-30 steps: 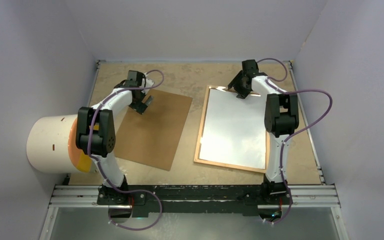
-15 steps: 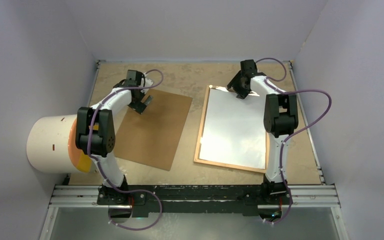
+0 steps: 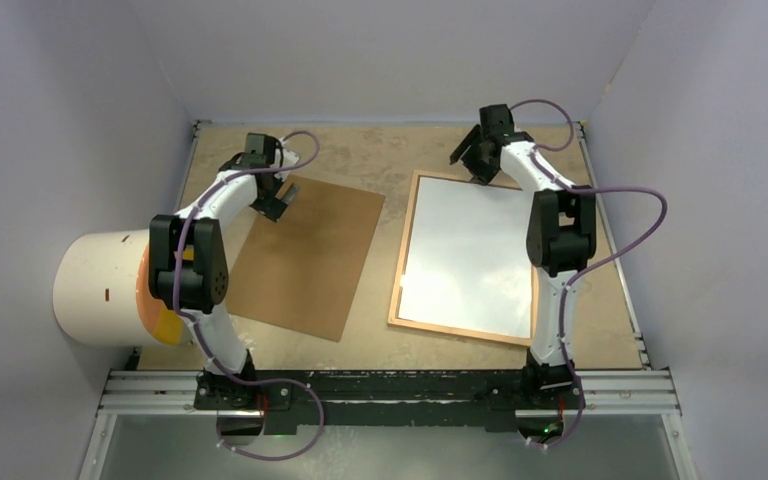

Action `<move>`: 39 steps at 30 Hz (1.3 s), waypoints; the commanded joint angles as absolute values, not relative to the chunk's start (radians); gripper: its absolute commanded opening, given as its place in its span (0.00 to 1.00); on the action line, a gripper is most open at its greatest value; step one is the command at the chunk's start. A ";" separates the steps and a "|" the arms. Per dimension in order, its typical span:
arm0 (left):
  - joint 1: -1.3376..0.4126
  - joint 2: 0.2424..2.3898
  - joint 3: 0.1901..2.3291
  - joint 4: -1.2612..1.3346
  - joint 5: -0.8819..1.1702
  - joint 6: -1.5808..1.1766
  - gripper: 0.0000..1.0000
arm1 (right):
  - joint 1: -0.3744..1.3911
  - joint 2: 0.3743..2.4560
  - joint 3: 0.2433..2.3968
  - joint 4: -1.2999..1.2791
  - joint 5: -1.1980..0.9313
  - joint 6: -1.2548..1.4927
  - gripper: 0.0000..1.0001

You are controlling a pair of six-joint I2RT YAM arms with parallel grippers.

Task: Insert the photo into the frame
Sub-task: Adjust the photo in the photo frame, then adjust the photo frame at the center of the board.

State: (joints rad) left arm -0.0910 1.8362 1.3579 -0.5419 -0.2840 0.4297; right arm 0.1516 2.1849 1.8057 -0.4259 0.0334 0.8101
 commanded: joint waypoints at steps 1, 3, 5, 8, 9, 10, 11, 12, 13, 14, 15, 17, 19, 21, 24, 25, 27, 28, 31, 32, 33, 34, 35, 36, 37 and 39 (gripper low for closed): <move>-0.098 1.799 1.348 -0.564 -0.219 0.429 1.00 | 0.149 2.247 1.932 -0.460 0.043 0.797 0.70; -0.131 1.769 1.319 -0.567 -0.184 0.434 1.00 | 0.144 2.290 1.985 -0.475 0.051 0.789 0.70; -0.190 1.733 1.289 -0.569 -0.153 0.436 1.00 | 0.140 2.323 2.037 -0.495 0.062 0.779 0.70; -0.314 1.702 1.262 -0.584 -0.136 0.440 1.00 | 0.135 2.373 2.097 -0.535 0.069 0.766 0.70; -0.350 1.696 1.259 -0.592 -0.118 0.440 1.00 | 0.133 2.386 2.110 -0.550 0.071 0.763 0.70; -0.391 1.687 1.254 -0.597 -0.102 0.440 1.00 | 0.129 2.397 2.117 -0.561 0.072 0.760 0.70; -0.429 1.677 1.246 -0.594 -0.091 0.444 1.00 | 0.124 2.405 2.118 -0.574 0.073 0.759 0.69; -0.466 1.665 1.238 -0.589 -0.081 0.449 1.00 | 0.118 2.408 2.111 -0.578 0.072 0.761 0.69; -0.515 1.655 1.230 -0.582 -0.069 0.451 1.00 | 0.112 2.407 2.098 -0.574 0.068 0.759 0.68; -0.551 1.648 1.221 -0.578 -0.053 0.453 1.00 | 0.108 2.403 2.082 -0.568 0.067 0.758 0.68; -0.590 1.643 1.208 -0.572 -0.042 0.455 1.00 | 0.104 2.399 2.066 -0.566 0.064 0.758 0.67; -0.672 1.640 1.180 -0.557 -0.058 0.463 1.00 | 0.099 2.393 2.048 -0.566 0.058 0.757 0.66; -0.743 1.639 1.154 -0.546 -0.060 0.466 1.00 | 0.096 2.385 2.033 -0.567 0.058 0.751 0.66; -0.801 1.635 1.134 -0.542 -0.051 0.464 1.00 | 0.095 2.374 2.022 -0.569 0.061 0.742 0.66; -0.877 1.611 1.085 -0.519 -0.042 0.470 1.00 | 0.088 2.365 2.019 -0.576 0.066 0.736 0.66; -0.901 1.605 1.069 -0.513 -0.040 0.471 1.00 | 0.083 2.366 2.023 -0.580 0.068 0.734 0.66; -0.949 1.603 1.051 -0.505 -0.047 0.466 1.00 | 0.076 2.374 2.035 -0.592 0.075 0.731 0.66; -0.971 1.609 1.049 -0.503 -0.056 0.458 1.00 | 0.072 2.375 2.037 -0.595 0.076 0.731 0.66; -1.010 1.621 1.051 -0.496 -0.062 0.433 1.00 | 0.058 2.374 2.030 -0.594 0.081 0.732 0.66; -1.020 1.622 1.053 -0.500 -0.052 0.426 1.00 | 0.055 2.374 2.028 -0.593 0.084 0.731 0.66; -1.033 1.624 1.054 -0.506 -0.046 0.415 1.00 | 0.051 2.375 2.027 -0.593 0.086 0.729 0.66; -1.049 1.626 1.054 -0.509 -0.042 0.404 1.00 | 0.049 2.377 2.028 -0.592 0.091 0.726 0.66; -1.064 1.628 1.053 -0.507 -0.055 0.394 1.00 | 0.045 2.380 2.029 -0.596 0.094 0.722 0.66; -1.082 1.633 1.050 -0.497 -0.073 0.384 1.00 | 0.041 2.382 2.029 -0.596 0.098 0.721 0.66; -1.097 1.641 1.051 -0.489 -0.085 0.373 1.00 | 0.038 2.385 2.029 -0.597 0.103 0.718 0.66; -1.126 1.668 1.056 -0.473 -0.111 0.365 1.00 | 0.029 2.388 2.029 -0.599 0.109 0.716 0.66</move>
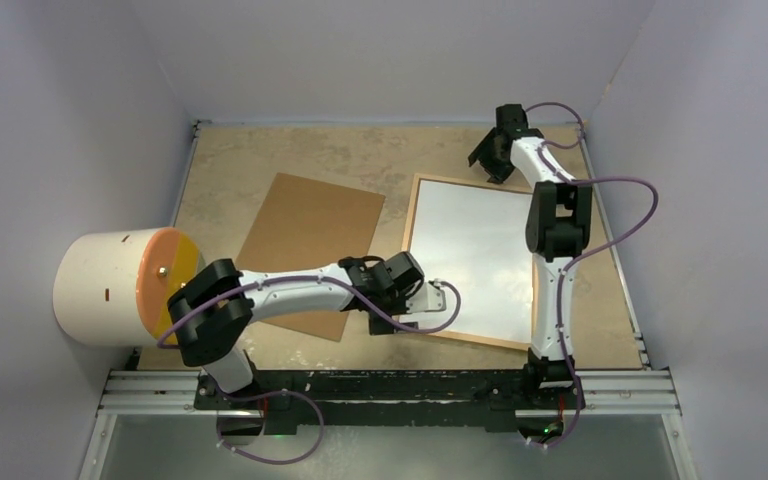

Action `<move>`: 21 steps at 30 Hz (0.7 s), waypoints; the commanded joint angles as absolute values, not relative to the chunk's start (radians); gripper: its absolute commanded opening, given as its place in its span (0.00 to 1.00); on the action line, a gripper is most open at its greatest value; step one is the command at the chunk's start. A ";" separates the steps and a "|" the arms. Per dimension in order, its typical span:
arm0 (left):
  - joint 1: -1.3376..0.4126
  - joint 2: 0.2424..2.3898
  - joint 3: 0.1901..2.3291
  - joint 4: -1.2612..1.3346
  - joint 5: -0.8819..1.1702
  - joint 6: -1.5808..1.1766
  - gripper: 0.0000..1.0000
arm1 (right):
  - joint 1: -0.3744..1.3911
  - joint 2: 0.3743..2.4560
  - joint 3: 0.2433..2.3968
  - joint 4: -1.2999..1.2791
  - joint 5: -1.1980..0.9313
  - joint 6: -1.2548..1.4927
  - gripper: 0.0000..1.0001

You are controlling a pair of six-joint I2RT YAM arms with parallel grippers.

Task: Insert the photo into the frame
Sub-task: Adjust the photo frame at the center of the board.

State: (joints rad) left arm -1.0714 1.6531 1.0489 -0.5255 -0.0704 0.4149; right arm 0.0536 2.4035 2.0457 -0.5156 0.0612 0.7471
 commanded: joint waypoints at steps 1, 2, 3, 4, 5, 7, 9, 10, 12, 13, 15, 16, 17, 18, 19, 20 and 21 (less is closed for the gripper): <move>-1.139 1.679 1.059 -0.468 -0.123 0.362 1.00 | 0.025 2.390 2.028 -0.601 0.111 0.714 0.66; -1.152 1.689 1.062 -0.465 -0.131 0.362 1.00 | 0.017 2.390 2.027 -0.602 0.116 0.712 0.66; -1.161 1.696 1.062 -0.462 -0.138 0.360 1.00 | 0.009 2.389 2.024 -0.606 0.122 0.709 0.66; -1.167 1.700 1.057 -0.456 -0.149 0.360 1.00 | 0.004 2.388 2.020 -0.606 0.124 0.706 0.65; -1.169 1.707 1.050 -0.444 -0.165 0.360 1.00 | 0.003 2.386 2.016 -0.607 0.125 0.702 0.65; -1.169 1.730 1.039 -0.422 -0.236 0.361 1.00 | 0.003 2.378 1.998 -0.608 0.139 0.696 0.65; -1.161 1.762 1.028 -0.397 -0.330 0.370 1.00 | -0.024 2.364 1.968 -0.600 0.143 0.695 0.65; -1.137 1.776 1.025 -0.385 -0.362 0.370 1.00 | -0.029 2.355 1.952 -0.597 0.147 0.695 0.65; -1.067 1.799 1.039 -0.379 -0.390 0.361 1.00 | -0.038 2.331 1.908 -0.594 0.157 0.694 0.64; -1.023 1.805 1.048 -0.376 -0.396 0.358 1.00 | -0.042 2.318 1.884 -0.590 0.159 0.695 0.64; -0.954 1.811 1.058 -0.349 -0.424 0.375 1.00 | -0.053 2.288 1.826 -0.581 0.152 0.707 0.63; -0.928 1.811 1.058 -0.329 -0.436 0.389 1.00 | -0.060 2.269 1.788 -0.570 0.149 0.715 0.62; -0.907 1.816 1.061 -0.313 -0.446 0.402 1.00 | -0.064 2.248 1.733 -0.556 0.145 0.725 0.62; -0.886 1.823 1.070 -0.304 -0.456 0.410 1.00 | -0.068 2.227 1.696 -0.543 0.143 0.735 0.62; -0.865 1.840 1.085 -0.301 -0.462 0.412 1.00 | -0.072 2.206 1.655 -0.533 0.143 0.744 0.61; -0.843 1.865 1.105 -0.300 -0.472 0.414 1.00 | -0.077 2.185 1.617 -0.518 0.142 0.755 0.61; -0.823 1.885 1.121 -0.297 -0.483 0.414 1.00 | -0.080 2.164 1.581 -0.507 0.138 0.765 0.60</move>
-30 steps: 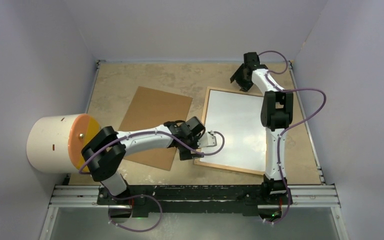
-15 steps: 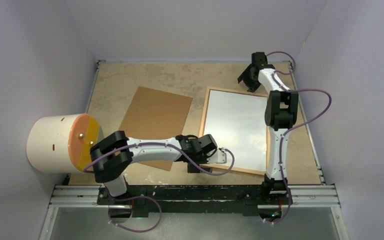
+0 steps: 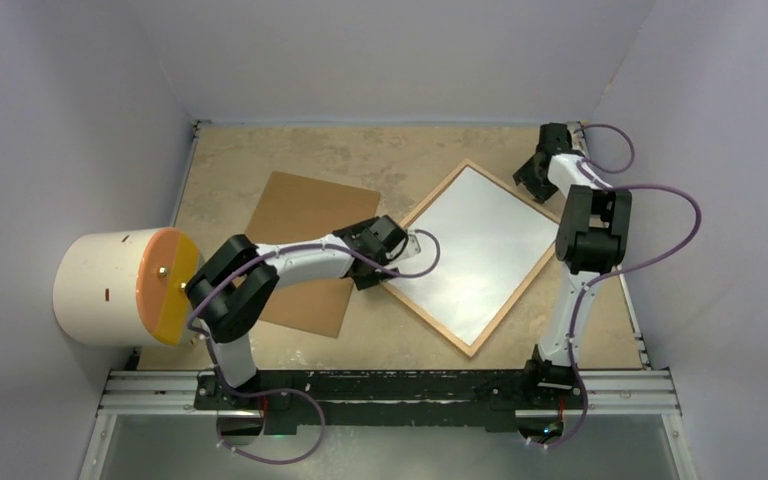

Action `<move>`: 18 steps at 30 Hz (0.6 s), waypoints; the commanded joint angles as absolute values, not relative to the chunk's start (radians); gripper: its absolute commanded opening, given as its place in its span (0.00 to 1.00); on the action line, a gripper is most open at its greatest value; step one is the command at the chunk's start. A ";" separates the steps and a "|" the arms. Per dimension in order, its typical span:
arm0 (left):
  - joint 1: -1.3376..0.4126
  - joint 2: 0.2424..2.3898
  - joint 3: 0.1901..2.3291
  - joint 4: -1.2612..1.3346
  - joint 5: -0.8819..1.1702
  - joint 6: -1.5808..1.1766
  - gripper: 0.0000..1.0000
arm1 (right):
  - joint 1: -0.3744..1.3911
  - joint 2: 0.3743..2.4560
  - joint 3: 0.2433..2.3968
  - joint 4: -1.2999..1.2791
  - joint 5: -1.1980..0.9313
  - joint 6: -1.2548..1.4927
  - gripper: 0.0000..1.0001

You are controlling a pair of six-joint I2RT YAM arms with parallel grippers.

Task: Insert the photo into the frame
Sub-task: Adjust the photo frame at the center of the board.

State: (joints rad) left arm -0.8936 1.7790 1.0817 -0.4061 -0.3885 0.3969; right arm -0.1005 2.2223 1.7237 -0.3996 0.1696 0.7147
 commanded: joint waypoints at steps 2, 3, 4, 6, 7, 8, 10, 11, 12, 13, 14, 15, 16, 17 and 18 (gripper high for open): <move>-0.784 1.924 1.148 -0.285 -0.497 0.420 1.00 | -0.083 2.122 1.507 -0.484 0.129 0.779 0.60; -0.767 1.941 1.161 -0.273 -0.503 0.422 1.00 | -0.084 2.103 1.472 -0.478 0.125 0.785 0.59; -0.748 1.957 1.175 -0.264 -0.509 0.425 1.00 | -0.084 2.081 1.435 -0.467 0.116 0.789 0.59; -0.716 1.991 1.210 -0.259 -0.515 0.426 1.00 | -0.084 2.034 1.352 -0.442 0.093 0.801 0.58; -0.701 2.006 1.227 -0.260 -0.516 0.426 1.00 | -0.084 2.007 1.308 -0.421 0.080 0.809 0.58; -0.681 2.018 1.244 -0.262 -0.513 0.425 1.00 | -0.084 1.972 1.259 -0.404 0.069 0.819 0.58; -0.658 2.032 1.264 -0.260 -0.509 0.425 1.00 | -0.084 1.923 1.168 -0.368 0.041 0.836 0.57; -0.652 2.037 1.272 -0.257 -0.508 0.426 1.00 | -0.084 1.899 1.121 -0.349 0.030 0.838 0.57; -0.643 2.043 1.281 -0.257 -0.507 0.425 1.00 | -0.084 1.874 1.078 -0.331 0.020 0.850 0.57; -0.637 2.050 1.293 -0.260 -0.504 0.424 1.00 | -0.084 1.853 1.032 -0.312 0.009 0.855 0.57; -0.630 2.055 1.304 -0.263 -0.499 0.423 1.00 | -0.084 1.833 0.992 -0.297 0.003 0.861 0.56; -0.623 2.060 1.314 -0.265 -0.495 0.421 1.00 | -0.084 1.813 0.955 -0.282 0.003 0.863 0.56; -0.617 2.066 1.324 -0.265 -0.493 0.421 1.00 | -0.084 1.793 0.916 -0.262 0.003 0.863 0.56; -0.611 2.074 1.338 -0.265 -0.492 0.422 1.00 | -0.084 1.771 0.883 -0.247 0.003 0.870 0.56; -0.602 2.083 1.349 -0.268 -0.491 0.420 1.00 | -0.083 1.749 0.834 -0.234 -0.026 0.872 0.55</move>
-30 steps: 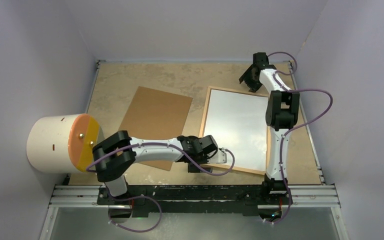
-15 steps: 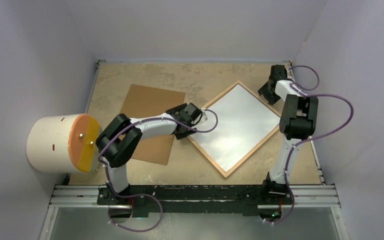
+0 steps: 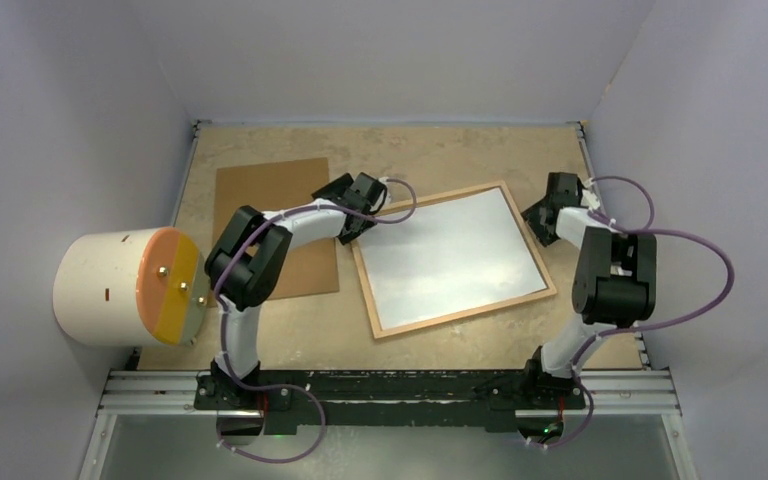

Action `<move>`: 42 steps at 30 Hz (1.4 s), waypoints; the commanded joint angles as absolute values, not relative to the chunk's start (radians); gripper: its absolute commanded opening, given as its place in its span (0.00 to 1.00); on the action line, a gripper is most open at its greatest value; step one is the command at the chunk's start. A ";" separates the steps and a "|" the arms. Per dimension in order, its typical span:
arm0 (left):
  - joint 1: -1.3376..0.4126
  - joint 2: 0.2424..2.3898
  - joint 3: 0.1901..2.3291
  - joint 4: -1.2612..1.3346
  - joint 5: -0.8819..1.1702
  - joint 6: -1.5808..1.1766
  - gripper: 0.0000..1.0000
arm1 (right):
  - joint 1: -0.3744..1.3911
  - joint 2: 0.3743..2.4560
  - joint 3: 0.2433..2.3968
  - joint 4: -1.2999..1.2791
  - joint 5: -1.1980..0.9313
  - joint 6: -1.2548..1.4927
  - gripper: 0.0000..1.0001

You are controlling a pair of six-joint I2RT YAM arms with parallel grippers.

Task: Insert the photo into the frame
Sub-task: Adjust the photo frame at the center of the board.

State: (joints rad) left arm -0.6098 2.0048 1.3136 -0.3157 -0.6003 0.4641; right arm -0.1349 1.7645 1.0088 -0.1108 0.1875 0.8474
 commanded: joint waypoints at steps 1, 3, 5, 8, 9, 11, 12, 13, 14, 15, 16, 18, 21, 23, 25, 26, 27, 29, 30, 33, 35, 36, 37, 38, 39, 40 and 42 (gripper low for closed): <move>-0.595 2.092 1.362 -0.273 -0.487 0.419 1.00 | -0.082 1.726 0.799 -0.227 -0.040 0.872 0.55; -0.581 2.110 1.381 -0.281 -0.480 0.415 1.00 | -0.083 1.678 0.737 -0.222 -0.047 0.865 0.56; -0.569 2.125 1.396 -0.284 -0.478 0.415 1.00 | -0.083 1.636 0.702 -0.238 -0.067 0.839 0.57; -0.551 2.146 1.421 -0.290 -0.478 0.420 1.00 | -0.082 1.574 0.696 -0.304 -0.053 0.813 0.59; -0.543 2.152 1.429 -0.295 -0.477 0.419 1.00 | -0.084 1.555 0.705 -0.324 -0.010 0.800 0.63; -0.526 2.159 1.447 -0.304 -0.469 0.417 1.00 | -0.095 1.521 0.733 -0.361 0.054 0.776 0.69; -0.519 2.162 1.455 -0.309 -0.464 0.417 1.00 | -0.103 1.504 0.746 -0.364 0.060 0.756 0.72; -0.513 2.163 1.462 -0.313 -0.458 0.415 1.00 | -0.109 1.489 0.757 -0.360 0.056 0.739 0.74; -0.507 2.163 1.471 -0.320 -0.448 0.414 1.00 | -0.114 1.479 0.767 -0.358 0.049 0.723 0.76; -0.504 2.163 1.475 -0.325 -0.441 0.413 1.00 | -0.117 1.472 0.776 -0.352 0.029 0.704 0.76; -0.502 2.162 1.476 -0.326 -0.432 0.413 1.00 | -0.119 1.471 0.783 -0.344 0.005 0.683 0.76; -0.500 2.162 1.478 -0.327 -0.422 0.419 1.00 | -0.121 1.488 0.794 -0.345 -0.054 0.656 0.77; -0.499 2.172 1.489 -0.334 -0.415 0.420 1.00 | -0.121 1.501 0.787 -0.342 -0.087 0.626 0.77; -0.499 2.176 1.494 -0.336 -0.409 0.421 1.00 | -0.121 1.490 0.784 -0.349 -0.046 0.619 0.76; -0.499 2.180 1.500 -0.339 -0.408 0.425 1.00 | -0.121 1.457 0.791 -0.357 0.025 0.617 0.76; -0.499 2.181 1.502 -0.336 -0.407 0.429 1.00 | -0.121 1.436 0.798 -0.361 0.060 0.618 0.76; -0.498 2.181 1.502 -0.335 -0.403 0.433 1.00 | -0.121 1.416 0.805 -0.364 0.087 0.621 0.76; -0.496 2.183 1.511 -0.342 -0.394 0.437 1.00 | -0.121 1.375 0.806 -0.349 0.107 0.625 0.76; -0.496 2.185 1.516 -0.345 -0.390 0.438 1.00 | -0.121 1.353 0.800 -0.328 0.114 0.625 0.76; -0.492 2.188 1.537 -0.354 -0.382 0.443 1.00 | -0.121 1.301 0.766 -0.252 0.053 0.596 0.75; -0.485 2.190 1.551 -0.357 -0.377 0.445 1.00 | -0.120 1.284 0.749 -0.225 -0.007 0.589 0.74; -0.481 2.194 1.563 -0.361 -0.375 0.446 1.00 | -0.121 1.284 0.745 -0.222 -0.040 0.589 0.73; -0.478 2.198 1.577 -0.367 -0.373 0.445 1.00 | -0.121 1.295 0.745 -0.218 -0.061 0.596 0.72; -0.476 2.202 1.584 -0.372 -0.373 0.446 1.00 | -0.121 1.320 0.753 -0.225 -0.072 0.589 0.72; -0.474 2.205 1.589 -0.376 -0.371 0.445 1.00 | -0.121 1.341 0.763 -0.231 -0.076 0.573 0.72; -0.474 2.206 1.589 -0.377 -0.370 0.443 1.00 | -0.121 1.356 0.770 -0.229 -0.083 0.563 0.72; -0.474 2.203 1.586 -0.381 -0.363 0.438 1.00 | -0.121 1.375 0.777 -0.229 -0.090 0.558 0.71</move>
State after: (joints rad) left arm -0.4797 2.1605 1.5799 -0.3321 -0.4507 0.4637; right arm -0.1188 1.3346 0.7681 -0.2302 -0.0315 0.6003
